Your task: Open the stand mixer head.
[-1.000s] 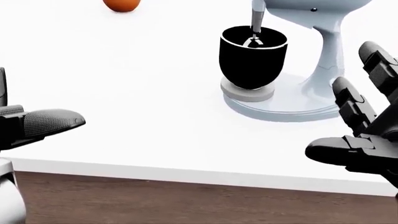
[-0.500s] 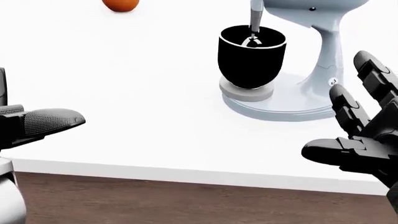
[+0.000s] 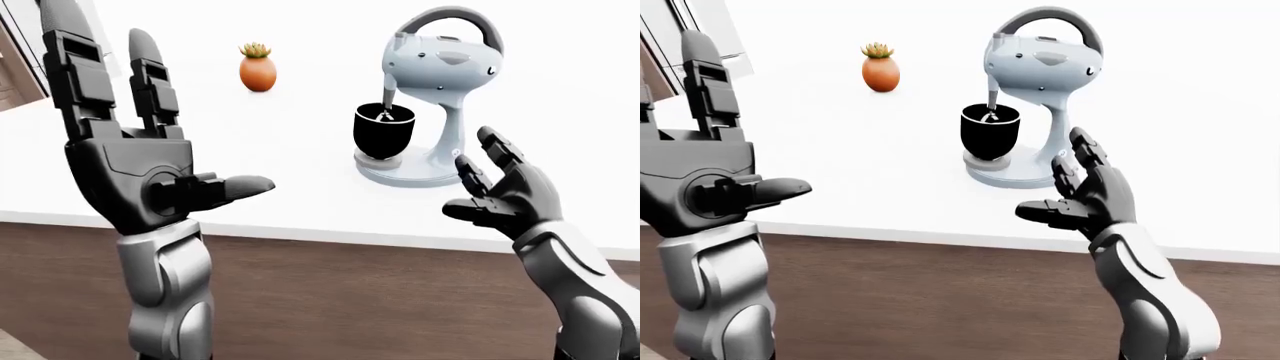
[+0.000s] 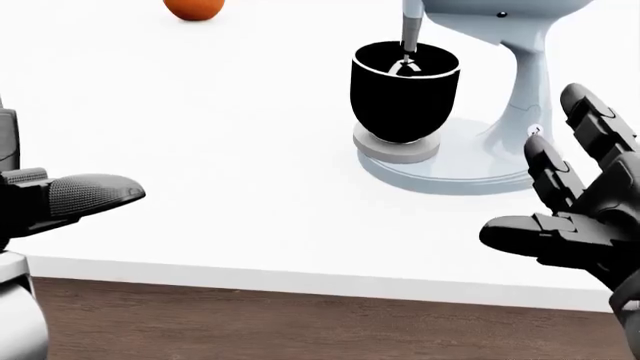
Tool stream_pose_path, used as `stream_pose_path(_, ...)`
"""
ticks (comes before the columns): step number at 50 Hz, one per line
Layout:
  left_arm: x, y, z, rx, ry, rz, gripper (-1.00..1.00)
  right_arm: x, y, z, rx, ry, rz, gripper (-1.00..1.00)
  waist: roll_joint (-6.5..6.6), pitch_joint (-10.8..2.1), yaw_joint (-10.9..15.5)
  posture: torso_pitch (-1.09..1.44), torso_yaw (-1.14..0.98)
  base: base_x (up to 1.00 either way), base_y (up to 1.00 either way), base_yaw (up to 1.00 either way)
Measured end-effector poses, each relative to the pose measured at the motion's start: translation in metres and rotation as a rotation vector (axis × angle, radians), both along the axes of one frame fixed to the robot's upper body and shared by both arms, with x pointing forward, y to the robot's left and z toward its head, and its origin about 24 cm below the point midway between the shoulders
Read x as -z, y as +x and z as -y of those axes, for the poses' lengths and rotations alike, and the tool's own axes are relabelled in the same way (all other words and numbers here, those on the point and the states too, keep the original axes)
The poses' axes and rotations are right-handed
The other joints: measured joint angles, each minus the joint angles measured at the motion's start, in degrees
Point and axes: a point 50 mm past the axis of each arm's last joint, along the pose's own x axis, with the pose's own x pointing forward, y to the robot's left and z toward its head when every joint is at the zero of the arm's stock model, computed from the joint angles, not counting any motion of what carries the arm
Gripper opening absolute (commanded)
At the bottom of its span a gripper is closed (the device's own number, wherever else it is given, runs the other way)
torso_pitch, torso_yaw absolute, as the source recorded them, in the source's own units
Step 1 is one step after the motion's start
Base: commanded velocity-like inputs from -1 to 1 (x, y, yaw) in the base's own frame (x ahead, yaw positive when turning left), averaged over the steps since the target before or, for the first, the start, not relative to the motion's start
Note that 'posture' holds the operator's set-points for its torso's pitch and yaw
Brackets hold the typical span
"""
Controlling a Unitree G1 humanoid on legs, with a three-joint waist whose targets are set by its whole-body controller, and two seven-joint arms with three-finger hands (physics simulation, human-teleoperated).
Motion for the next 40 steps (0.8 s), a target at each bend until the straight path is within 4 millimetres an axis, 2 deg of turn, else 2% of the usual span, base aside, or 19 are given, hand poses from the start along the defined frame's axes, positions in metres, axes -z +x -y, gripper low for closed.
stream_pose_path(40,-0.001,0.000,-0.002,-0.003,0.001,0.004,1.00,0.004,0.028,0.007,0.007,-0.028,0.016,1.00,0.22,0.08,-0.05,-0.27,0.00,0.00,0.00,0.00)
